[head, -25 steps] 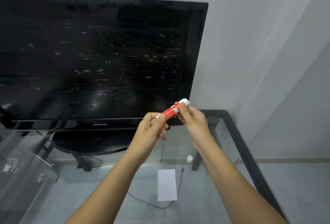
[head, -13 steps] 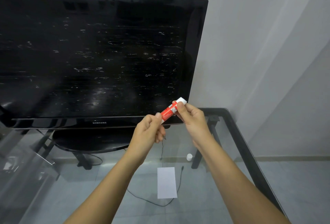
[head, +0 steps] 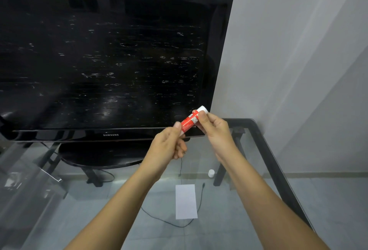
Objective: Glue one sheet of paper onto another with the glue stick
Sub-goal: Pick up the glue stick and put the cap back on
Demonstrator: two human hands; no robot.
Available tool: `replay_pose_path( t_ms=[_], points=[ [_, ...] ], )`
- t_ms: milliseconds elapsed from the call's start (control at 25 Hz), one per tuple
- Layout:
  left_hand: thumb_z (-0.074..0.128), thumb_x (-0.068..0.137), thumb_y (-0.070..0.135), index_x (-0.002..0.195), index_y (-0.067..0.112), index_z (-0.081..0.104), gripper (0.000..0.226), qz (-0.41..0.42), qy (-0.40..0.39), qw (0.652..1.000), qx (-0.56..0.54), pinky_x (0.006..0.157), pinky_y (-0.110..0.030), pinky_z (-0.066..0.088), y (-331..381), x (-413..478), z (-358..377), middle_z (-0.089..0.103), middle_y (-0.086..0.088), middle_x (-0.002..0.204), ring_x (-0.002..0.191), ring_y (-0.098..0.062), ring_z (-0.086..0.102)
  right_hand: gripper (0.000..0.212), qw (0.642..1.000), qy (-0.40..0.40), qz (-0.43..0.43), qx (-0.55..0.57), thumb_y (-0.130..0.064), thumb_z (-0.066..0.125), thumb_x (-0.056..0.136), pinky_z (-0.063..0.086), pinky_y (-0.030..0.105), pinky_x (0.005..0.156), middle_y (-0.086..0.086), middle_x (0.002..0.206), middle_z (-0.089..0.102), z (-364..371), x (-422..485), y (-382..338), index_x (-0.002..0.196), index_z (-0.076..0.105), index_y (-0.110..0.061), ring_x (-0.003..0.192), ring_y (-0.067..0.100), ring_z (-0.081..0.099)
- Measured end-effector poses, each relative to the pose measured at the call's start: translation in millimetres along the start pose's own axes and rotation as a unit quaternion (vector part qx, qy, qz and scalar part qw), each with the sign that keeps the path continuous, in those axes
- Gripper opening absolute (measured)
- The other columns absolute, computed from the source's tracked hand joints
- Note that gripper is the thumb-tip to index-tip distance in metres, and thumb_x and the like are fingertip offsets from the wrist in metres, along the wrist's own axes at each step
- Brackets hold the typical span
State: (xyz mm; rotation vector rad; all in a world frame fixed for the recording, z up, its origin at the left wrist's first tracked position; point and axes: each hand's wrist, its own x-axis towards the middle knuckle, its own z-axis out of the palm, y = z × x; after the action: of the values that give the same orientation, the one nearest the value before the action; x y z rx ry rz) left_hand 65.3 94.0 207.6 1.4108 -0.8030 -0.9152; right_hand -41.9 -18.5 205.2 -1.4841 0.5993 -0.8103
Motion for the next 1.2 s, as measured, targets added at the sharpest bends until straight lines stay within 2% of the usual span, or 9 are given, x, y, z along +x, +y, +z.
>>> replay_pose_path(
  t_ms=[80,200,280,360,480,720,840,1040,1200],
  points=[
    [0.035,0.09,0.057,0.066,0.012,0.056,0.055,-0.121,-0.059,0.985,-0.111,0.035,-0.017,0.034,2.6,3.5,-7.6,0.048,0.003,0.039,0.032,-0.007,0.04,0.044,1.0,-0.011,-0.002,0.0,-0.057,0.055,0.078,0.044,0.028,0.096,-0.009,0.096,0.072,0.6,-0.7,0.8,0.102,0.068,-0.022,0.101,0.007,0.063],
    [0.034,0.089,0.059,0.05,0.015,0.049,0.061,-0.313,-0.179,0.877,-0.319,0.026,-0.015,0.028,14.8,2.7,-15.5,0.043,0.004,0.032,0.025,-0.006,0.037,0.036,1.0,-0.018,-0.001,-0.002,-0.054,0.056,0.078,0.044,0.026,0.094,-0.012,0.095,0.072,2.0,-2.0,0.3,0.098,0.069,-0.027,0.1,0.006,0.064],
    [0.032,0.085,0.067,0.062,0.014,0.058,0.063,-0.236,-0.119,0.946,-0.188,0.033,-0.017,0.037,9.7,5.4,-13.5,0.057,-0.002,0.047,0.034,-0.01,0.048,0.035,1.0,-0.005,0.001,0.012,-0.052,0.056,0.079,0.046,0.024,0.093,-0.009,0.091,0.073,1.0,-2.5,0.6,0.093,0.071,-0.023,0.097,0.007,0.065],
    [0.048,0.081,0.063,0.092,0.02,0.057,0.045,-0.004,0.02,0.999,0.027,0.051,-0.016,0.05,1.1,3.4,-6.2,0.067,-0.001,0.082,0.059,-0.008,0.063,0.039,0.999,0.02,0.01,0.024,-0.051,0.057,0.079,0.047,0.025,0.092,-0.006,0.089,0.074,-1.1,-1.9,2.8,0.094,0.071,-0.018,0.096,0.008,0.066],
    [0.068,0.079,0.036,0.106,0.027,0.05,0.034,0.222,0.09,0.935,0.262,0.075,-0.008,0.049,-20.0,2.8,-1.0,0.06,0.014,0.098,0.084,0.003,0.06,0.045,0.999,0.033,0.033,0.0,-0.053,0.058,0.077,0.047,0.025,0.091,-0.004,0.093,0.073,-2.7,-3.0,12.1,0.101,0.07,-0.016,0.096,0.008,0.066],
    [0.066,0.083,0.028,0.104,0.012,0.057,0.028,0.188,0.122,0.93,0.291,0.072,-0.001,0.046,-61.0,8.2,-1.1,0.058,0.01,0.097,0.078,0.006,0.058,0.047,0.991,0.038,0.095,-0.089,-0.065,0.046,0.078,0.046,0.028,0.089,-0.008,0.096,0.071,-26.6,1.6,63.2,0.1,0.067,-0.03,0.093,0.005,0.065],
    [0.066,0.082,0.03,0.1,0.014,0.055,0.026,0.154,0.114,0.933,0.305,0.068,0.001,0.045,-77.4,8.2,-5.1,0.058,0.011,0.096,0.077,0.008,0.057,0.038,0.951,0.102,0.125,-0.263,-0.039,0.053,0.09,0.044,0.032,0.092,0.011,0.113,0.067,-60.4,-2.8,122.5,0.113,0.064,-0.012,0.104,0.022,0.062],
    [0.066,0.082,0.031,0.097,0.016,0.055,0.024,0.126,0.103,0.936,0.312,0.065,0.001,0.044,-93.7,7.1,-5.2,0.058,0.011,0.094,0.075,0.007,0.058,0.042,0.865,-0.037,0.146,-0.478,-0.015,0.058,0.088,0.031,0.032,0.104,0.018,0.137,0.049,-89.5,-24.1,208.6,0.129,0.051,-0.007,0.125,0.03,0.047],
    [0.068,0.082,0.029,0.098,0.02,0.054,0.023,0.124,0.094,0.934,0.323,0.062,0.005,0.04,-96.9,7.3,-2.9,0.055,0.015,0.093,0.074,0.013,0.058,0.04,0.838,-0.068,0.128,-0.526,-0.011,0.056,0.09,0.034,0.034,0.105,0.014,0.137,0.05,-84.4,-29.7,236.9,0.129,0.05,-0.009,0.124,0.029,0.048]
  ],
)
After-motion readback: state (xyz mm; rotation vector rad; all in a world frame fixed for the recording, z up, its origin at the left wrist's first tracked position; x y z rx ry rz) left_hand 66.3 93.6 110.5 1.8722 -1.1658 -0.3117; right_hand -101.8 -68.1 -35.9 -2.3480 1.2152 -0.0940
